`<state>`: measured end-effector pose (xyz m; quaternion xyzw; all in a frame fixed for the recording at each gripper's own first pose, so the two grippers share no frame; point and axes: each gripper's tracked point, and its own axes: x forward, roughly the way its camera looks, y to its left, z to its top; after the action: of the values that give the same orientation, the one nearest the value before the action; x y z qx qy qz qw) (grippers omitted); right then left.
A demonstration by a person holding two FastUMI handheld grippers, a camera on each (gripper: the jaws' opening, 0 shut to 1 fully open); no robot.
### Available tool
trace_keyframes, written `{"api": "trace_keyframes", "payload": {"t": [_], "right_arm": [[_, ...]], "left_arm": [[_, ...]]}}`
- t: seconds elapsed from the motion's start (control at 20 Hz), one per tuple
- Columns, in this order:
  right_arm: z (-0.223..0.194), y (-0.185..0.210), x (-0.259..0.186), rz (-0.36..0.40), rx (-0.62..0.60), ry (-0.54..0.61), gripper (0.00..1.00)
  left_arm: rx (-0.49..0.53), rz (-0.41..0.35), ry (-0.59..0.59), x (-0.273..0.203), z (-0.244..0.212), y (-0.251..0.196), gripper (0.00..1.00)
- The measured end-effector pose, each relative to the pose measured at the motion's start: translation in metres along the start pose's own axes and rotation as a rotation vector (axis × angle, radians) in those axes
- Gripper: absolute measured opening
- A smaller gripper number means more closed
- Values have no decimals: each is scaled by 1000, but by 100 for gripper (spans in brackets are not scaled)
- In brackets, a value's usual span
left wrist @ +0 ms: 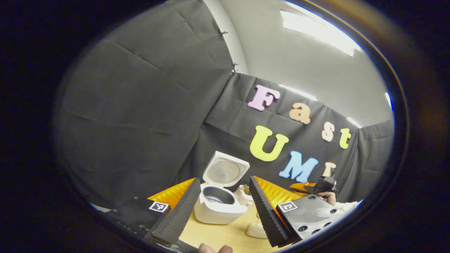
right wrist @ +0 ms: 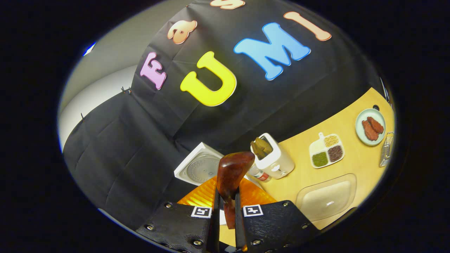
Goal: Close the left gripper, press the button to open the rice cooker; take a wooden spoon from the chopstick holder with the right hand, scoop a spoonful of rice and pour it into the rice cooker, then put the wooden spoon back into the chopstick holder.
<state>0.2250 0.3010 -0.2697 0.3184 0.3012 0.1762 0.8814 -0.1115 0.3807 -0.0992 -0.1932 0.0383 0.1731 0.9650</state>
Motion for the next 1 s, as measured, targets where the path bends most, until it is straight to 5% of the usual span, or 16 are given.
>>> {"api": "trace_keyframes", "payload": {"t": [0.5,1.0], "right_arm": [[98,-208,-108,-204,147,-137,18],[120,-386,-146,-441,56,-129,18]], "left_arm": [[26,-5,12,18,-48,-106,93],[161,24,51,29,-89,-242,92]]}}
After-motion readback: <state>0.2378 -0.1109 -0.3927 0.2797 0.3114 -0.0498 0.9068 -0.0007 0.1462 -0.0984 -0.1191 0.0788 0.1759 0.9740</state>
